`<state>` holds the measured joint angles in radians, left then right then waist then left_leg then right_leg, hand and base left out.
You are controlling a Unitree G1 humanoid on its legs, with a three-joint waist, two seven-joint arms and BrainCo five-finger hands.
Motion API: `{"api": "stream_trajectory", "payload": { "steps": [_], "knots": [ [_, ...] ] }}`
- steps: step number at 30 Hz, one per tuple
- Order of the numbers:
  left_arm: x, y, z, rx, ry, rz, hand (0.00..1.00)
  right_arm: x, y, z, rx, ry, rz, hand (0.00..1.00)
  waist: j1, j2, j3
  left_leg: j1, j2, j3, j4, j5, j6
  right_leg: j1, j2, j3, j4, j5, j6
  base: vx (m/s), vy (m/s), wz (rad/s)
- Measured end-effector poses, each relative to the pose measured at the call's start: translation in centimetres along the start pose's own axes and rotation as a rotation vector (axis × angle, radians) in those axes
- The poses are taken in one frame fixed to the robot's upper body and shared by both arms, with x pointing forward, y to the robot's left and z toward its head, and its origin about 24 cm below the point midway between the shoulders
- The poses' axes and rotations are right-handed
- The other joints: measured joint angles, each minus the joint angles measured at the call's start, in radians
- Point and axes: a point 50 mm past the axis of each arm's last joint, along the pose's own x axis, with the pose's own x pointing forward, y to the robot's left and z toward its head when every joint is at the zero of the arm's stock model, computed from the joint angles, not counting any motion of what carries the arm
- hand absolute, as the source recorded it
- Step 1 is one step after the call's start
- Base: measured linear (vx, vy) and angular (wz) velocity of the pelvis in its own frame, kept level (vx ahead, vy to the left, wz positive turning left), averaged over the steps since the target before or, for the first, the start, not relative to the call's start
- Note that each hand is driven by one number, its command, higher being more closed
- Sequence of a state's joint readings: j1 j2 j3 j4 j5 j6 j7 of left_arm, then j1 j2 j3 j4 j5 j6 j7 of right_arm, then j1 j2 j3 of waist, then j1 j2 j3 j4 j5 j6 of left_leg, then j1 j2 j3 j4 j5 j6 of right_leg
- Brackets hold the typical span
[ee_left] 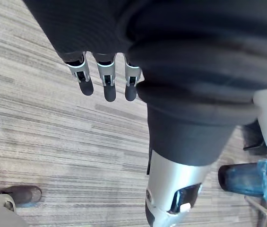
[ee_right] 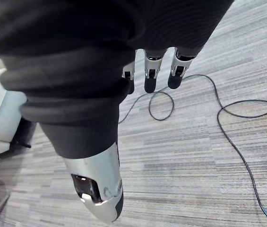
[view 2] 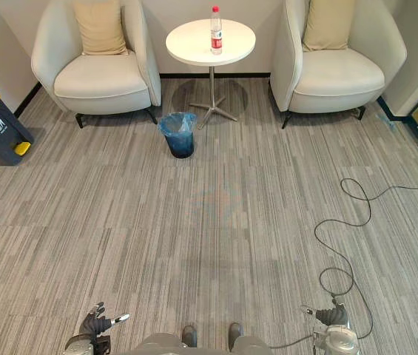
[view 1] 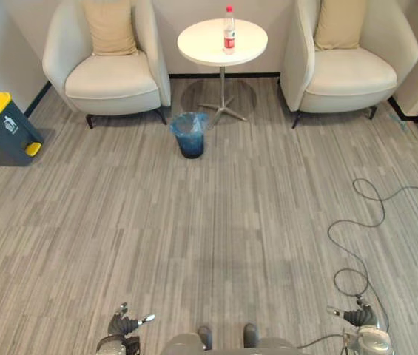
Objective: Gather rubbish on tea table into small bin, then transfer packed bag to large trash can.
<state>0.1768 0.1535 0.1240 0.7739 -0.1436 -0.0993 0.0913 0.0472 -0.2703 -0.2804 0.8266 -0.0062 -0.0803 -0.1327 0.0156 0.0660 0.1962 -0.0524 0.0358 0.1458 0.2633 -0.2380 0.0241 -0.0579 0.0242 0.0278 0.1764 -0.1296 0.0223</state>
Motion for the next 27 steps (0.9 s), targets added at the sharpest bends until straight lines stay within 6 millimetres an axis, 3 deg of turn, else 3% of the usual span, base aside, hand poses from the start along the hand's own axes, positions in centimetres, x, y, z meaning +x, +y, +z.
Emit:
{"api": "stream_trajectory", "payload": {
  "steps": [3, 6, 10, 11, 12, 13, 14, 15, 16, 17, 18, 19, 20, 21, 23, 25, 27],
  "knots": [
    [0.1, -0.1, 1.4, -0.004, -0.061, -0.005, 0.0, -0.1, 0.8, 0.3, -0.006, -0.015, 0.026, 0.0, -0.002, -0.011, 0.014, -0.002, -0.022, 0.009, 0.075, -0.068, 0.017, -0.099, -0.035, -0.011, 0.274, -0.119, 0.053, 0.13, 0.088, -0.06],
    [0.2, 0.3, 2.2, 0.008, -0.093, 0.001, 0.0, -0.5, 1.9, 0.0, -0.014, -0.015, 0.06, 0.0, -0.004, -0.028, 0.032, 0.054, -0.042, -0.006, 0.091, -0.135, 0.038, -0.232, -0.086, -0.095, 0.586, -0.165, 0.055, 0.2, 0.056, 0.04],
    [0.4, 0.3, 2.7, 0.008, -0.106, 0.016, 0.0, -0.3, 1.7, 0.9, -0.024, -0.045, 0.06, 0.0, -0.019, -0.025, 0.055, 0.165, -0.017, -0.025, 0.015, -0.153, 0.035, -0.35, -0.107, -0.226, 0.459, -0.164, 0.036, 0.43, 0.0, 0.23],
    [0.6, 0.1, 3.2, 0.004, -0.12, 0.012, 0.0, 0.0, 1.5, 1.5, -0.027, -0.064, 0.054, 0.0, -0.036, -0.005, 0.075, 0.196, 0.007, -0.054, -0.022, -0.151, 0.031, -0.391, -0.092, -0.248, 0.368, -0.12, 0.032, 0.5, -0.079, 0.54],
    [0.7, -0.1, 3.6, 0.003, -0.128, 0.007, 0.0, 0.1, 1.3, 1.7, -0.031, -0.07, 0.05, 0.0, -0.046, -0.005, 0.081, 0.212, 0.016, -0.067, -0.042, -0.146, 0.023, -0.41, -0.088, -0.253, 0.316, -0.086, 0.032, 0.54, -0.12, 0.73],
    [0.9, -0.3, 4.0, 0.003, -0.139, 0.003, 0.0, 0.1, 1.0, 1.8, -0.037, -0.072, 0.042, 0.0, -0.062, -0.008, 0.088, 0.245, 0.025, -0.094, -0.07, -0.141, 0.01, -0.441, -0.084, -0.247, 0.217, 0.006, 0.024, 0.59, -0.176, 0.75],
    [1.0, -0.7, 4.4, 0.001, -0.151, -0.005, 0.0, 0.1, 0.6, 1.5, -0.044, -0.066, 0.031, 0.0, -0.071, -0.007, 0.086, 0.272, 0.042, -0.124, -0.066, -0.15, -0.029, -0.447, -0.081, -0.236, 0.216, 0.129, -0.016, 0.62, -0.201, 0.7],
    [1.0, -0.9, 4.4, -0.003, -0.151, -0.008, 0.0, 0.1, 0.4, 1.5, -0.046, -0.066, 0.027, 0.0, -0.074, 0.001, 0.085, 0.276, 0.061, -0.136, -0.049, -0.155, -0.042, -0.45, -0.076, -0.241, 0.247, 0.15, -0.092, 0.66, -0.247, 0.5],
    [1.2, -1.3, 4.9, -0.003, -0.16, -0.018, 0.0, 0.2, 0.7, 1.9, -0.038, -0.077, 0.023, 0.0, -0.074, 0.013, 0.084, 0.252, 0.089, -0.153, 0.028, -0.131, -0.084, -0.458, -0.074, -0.277, 0.336, 0.087, -0.119, 0.53, -0.215, 0.32],
    [1.3, -1.5, 5.1, -0.003, -0.164, -0.022, 0.0, 0.2, 0.9, 2.1, -0.032, -0.082, 0.024, 0.0, -0.078, 0.015, 0.086, 0.226, 0.098, -0.154, 0.111, -0.106, -0.116, -0.449, -0.072, -0.288, 0.368, 0.067, -0.136, 0.81, -0.35, 0.39],
    [1.4, -1.8, 5.1, -0.01, -0.159, -0.03, 0.0, 0.2, 1.2, 2.2, -0.026, -0.083, 0.03, 0.0, -0.081, 0.028, 0.096, 0.154, 0.129, -0.158, 0.351, 0.001, -0.111, -0.369, -0.049, -0.314, 0.368, 0.03, -0.163, 0.82, -0.354, 0.28],
    [1.2, -1.8, 4.6, -0.014, -0.146, -0.031, 0.0, 0.1, 1.5, 2.2, -0.03, -0.083, 0.041, 0.0, -0.069, 0.036, 0.1, 0.067, 0.177, -0.154, 0.607, 0.206, -0.09, -0.248, -0.006, -0.316, 0.3, 0.001, -0.168, 0.81, -0.343, 0.09],
    [1.1, -1.8, 4.4, -0.013, -0.142, -0.031, 0.0, 0.2, 1.8, 2.4, -0.038, -0.091, 0.052, 0.0, -0.056, 0.038, 0.101, 0.017, 0.204, -0.134, 0.731, 0.193, -0.08, -0.188, 0.019, -0.309, 0.263, 0.001, -0.171, 0.65, -0.237, -0.3],
    [1.1, -1.6, 4.2, -0.019, -0.137, -0.025, 0.0, 0.2, 2.6, 2.9, -0.027, -0.108, 0.068, 0.0, -0.035, 0.029, 0.107, -0.077, 0.232, -0.083, 0.911, 0.141, -0.033, -0.079, 0.047, -0.283, 0.185, -0.006, -0.181, 0.63, -0.184, -0.45],
    [1.0, -1.6, 4.0, -0.029, -0.13, -0.025, 0.0, 0.2, 3.2, 3.6, 0.011, -0.121, 0.07, 0.0, -0.002, -0.004, 0.12, -0.215, 0.2, -0.028, 0.939, 0.086, -0.01, 0.064, 0.045, -0.248, 0.067, -0.008, -0.184, 0.62, -0.153, -0.37],
    [0.8, -1.6, 3.7, -0.04, -0.128, -0.025, 0.0, 0.4, 3.3, 4.2, 0.024, -0.134, 0.069, 0.0, 0.028, -0.013, 0.129, -0.341, 0.139, 0.008, 0.744, 0.049, -0.026, 0.18, 0.036, -0.215, -0.034, -0.015, -0.175, 0.64, -0.084, -0.41],
    [0.5, -1.4, 3.1, -0.045, -0.114, -0.014, 0.0, 0.7, 3.3, 4.8, 0.022, -0.146, 0.069, 0.0, 0.057, -0.015, 0.142, -0.4, 0.064, 0.014, 0.427, 0.066, -0.051, 0.266, 0.016, -0.165, -0.07, -0.059, -0.154, 0.6, 0.014, -0.61]
  ]
}}
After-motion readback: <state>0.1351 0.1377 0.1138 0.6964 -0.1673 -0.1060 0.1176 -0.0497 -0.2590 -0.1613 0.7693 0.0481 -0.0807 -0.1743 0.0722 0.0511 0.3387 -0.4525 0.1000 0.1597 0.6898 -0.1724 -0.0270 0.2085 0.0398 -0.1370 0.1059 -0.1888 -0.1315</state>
